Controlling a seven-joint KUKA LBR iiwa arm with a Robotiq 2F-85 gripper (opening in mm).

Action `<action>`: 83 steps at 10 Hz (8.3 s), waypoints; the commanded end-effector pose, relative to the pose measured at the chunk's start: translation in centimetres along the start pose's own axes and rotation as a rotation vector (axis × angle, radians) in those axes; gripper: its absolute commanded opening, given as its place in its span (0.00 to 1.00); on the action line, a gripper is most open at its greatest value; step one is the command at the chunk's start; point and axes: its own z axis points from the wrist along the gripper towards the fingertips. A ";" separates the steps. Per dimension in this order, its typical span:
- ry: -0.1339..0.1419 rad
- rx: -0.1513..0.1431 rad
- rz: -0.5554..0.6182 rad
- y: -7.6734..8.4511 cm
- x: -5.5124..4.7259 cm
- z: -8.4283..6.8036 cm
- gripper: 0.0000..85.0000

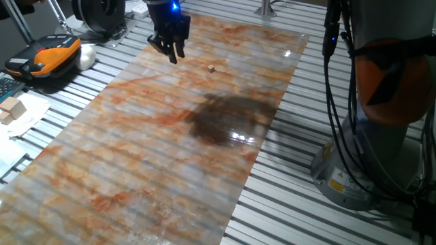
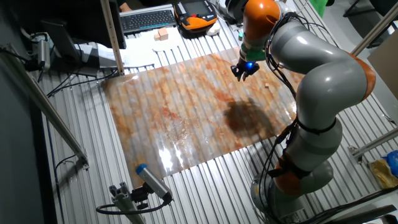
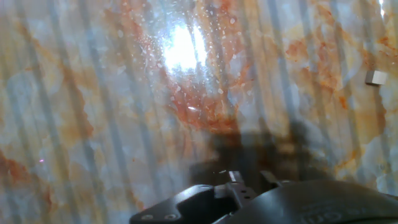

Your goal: Pick up the small block on the left and move it to the right

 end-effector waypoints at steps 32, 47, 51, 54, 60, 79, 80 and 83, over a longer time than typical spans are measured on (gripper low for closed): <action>-0.074 0.008 -0.053 -4.2 -2.8 1.9 0.00; -0.061 -0.014 -0.102 -10.7 -3.2 4.5 0.00; -0.070 0.008 -0.121 -12.2 -2.5 5.2 0.00; -0.063 -0.014 -0.105 -13.1 -2.0 6.3 0.00; -0.056 -0.039 -0.080 -13.6 -1.6 6.4 0.00; -0.021 0.041 0.139 -14.0 -1.3 7.0 0.00; -0.028 0.031 0.156 -14.0 -1.3 7.0 0.00; -0.043 0.027 0.160 -14.0 -1.3 7.0 0.00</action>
